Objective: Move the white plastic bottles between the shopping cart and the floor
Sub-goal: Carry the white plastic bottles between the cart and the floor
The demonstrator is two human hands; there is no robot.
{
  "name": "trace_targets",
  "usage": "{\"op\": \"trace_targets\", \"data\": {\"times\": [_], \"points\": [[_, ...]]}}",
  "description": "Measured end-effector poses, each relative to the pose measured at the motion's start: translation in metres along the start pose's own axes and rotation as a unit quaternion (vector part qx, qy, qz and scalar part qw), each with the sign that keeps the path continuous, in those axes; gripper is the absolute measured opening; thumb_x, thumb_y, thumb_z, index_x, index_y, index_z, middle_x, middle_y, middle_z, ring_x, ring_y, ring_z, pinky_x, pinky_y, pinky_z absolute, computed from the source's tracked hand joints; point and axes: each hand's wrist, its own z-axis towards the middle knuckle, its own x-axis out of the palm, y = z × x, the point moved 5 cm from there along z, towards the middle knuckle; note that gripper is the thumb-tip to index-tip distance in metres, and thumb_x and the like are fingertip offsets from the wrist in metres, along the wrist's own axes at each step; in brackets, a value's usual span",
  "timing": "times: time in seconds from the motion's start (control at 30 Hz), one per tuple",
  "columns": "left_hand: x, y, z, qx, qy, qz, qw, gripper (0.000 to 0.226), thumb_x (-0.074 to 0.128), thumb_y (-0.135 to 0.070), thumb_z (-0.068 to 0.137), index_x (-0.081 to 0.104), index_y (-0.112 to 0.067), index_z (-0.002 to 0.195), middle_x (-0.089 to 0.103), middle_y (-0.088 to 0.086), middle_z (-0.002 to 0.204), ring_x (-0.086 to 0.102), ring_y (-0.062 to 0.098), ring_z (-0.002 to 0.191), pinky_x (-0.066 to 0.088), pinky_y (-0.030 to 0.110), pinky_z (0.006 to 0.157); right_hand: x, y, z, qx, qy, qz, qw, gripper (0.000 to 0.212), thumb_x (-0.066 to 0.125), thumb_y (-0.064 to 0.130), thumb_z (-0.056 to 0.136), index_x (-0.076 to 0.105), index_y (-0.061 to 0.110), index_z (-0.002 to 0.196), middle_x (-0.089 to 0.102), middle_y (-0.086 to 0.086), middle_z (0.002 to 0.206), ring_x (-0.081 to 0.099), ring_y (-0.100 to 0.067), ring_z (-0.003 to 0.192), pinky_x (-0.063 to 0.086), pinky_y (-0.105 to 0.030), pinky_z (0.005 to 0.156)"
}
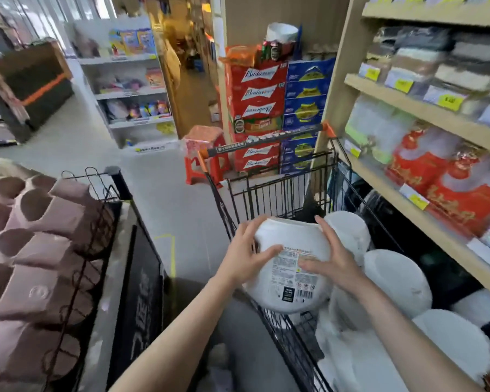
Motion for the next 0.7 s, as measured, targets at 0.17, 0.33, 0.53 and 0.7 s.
{"op": "trace_targets", "data": {"times": [0.17, 0.33, 0.53, 0.7], "points": [[-0.002, 0.022, 0.097, 0.048, 0.105, -0.012, 0.993, 0.066, 0.066, -0.048, 0.08, 0.032, -0.042, 0.135, 0.038, -0.008, 0.124, 0.039, 0.006, 0.113, 0.035, 0.026, 0.103, -0.013, -0.002, 0.062, 0.023, -0.078, 0.007, 0.997, 0.085, 0.091, 0.042, 0.044, 0.044, 0.055, 0.114, 0.045, 0.021, 0.123, 0.052, -0.012, 0.112, 0.05, -0.028, 0.083], [0.01, 0.041, 0.184, 0.068, 0.242, -0.046, 0.967, 0.08, 0.075, -0.065, 0.064, 0.033, -0.056, 0.132, 0.046, -0.003, 0.133, 0.046, 0.019, 0.124, 0.039, 0.046, 0.106, -0.024, 0.002, 0.099, 0.018, -0.201, -0.022, 0.979, 0.08, 0.089, 0.029, 0.045, 0.046, 0.043, 0.112, 0.046, 0.025, 0.12, 0.048, -0.009, 0.114, 0.043, -0.013, 0.083], [0.055, 0.014, 0.253, 0.184, 0.343, -0.074, 0.918, 0.09, 0.08, -0.062, 0.058, 0.038, -0.045, 0.137, 0.042, -0.015, 0.14, 0.039, 0.016, 0.132, 0.034, 0.048, 0.11, -0.063, 0.002, 0.107, 0.011, -0.321, -0.085, 0.943, 0.085, 0.084, 0.053, 0.039, 0.044, 0.048, 0.113, 0.04, 0.025, 0.126, 0.042, 0.003, 0.116, 0.039, -0.021, 0.096], [0.101, -0.022, 0.302, 0.253, 0.429, -0.003, 0.867, 0.11, 0.089, -0.044, 0.053, 0.011, -0.064, 0.128, 0.018, -0.026, 0.146, 0.018, 0.006, 0.138, 0.016, 0.04, 0.118, -0.106, 0.0, 0.122, 0.009, -0.378, -0.156, 0.912, 0.08, 0.081, 0.056, 0.043, 0.041, 0.05, 0.113, 0.035, 0.025, 0.125, 0.033, 0.018, 0.115, 0.03, 0.001, 0.089]]}}
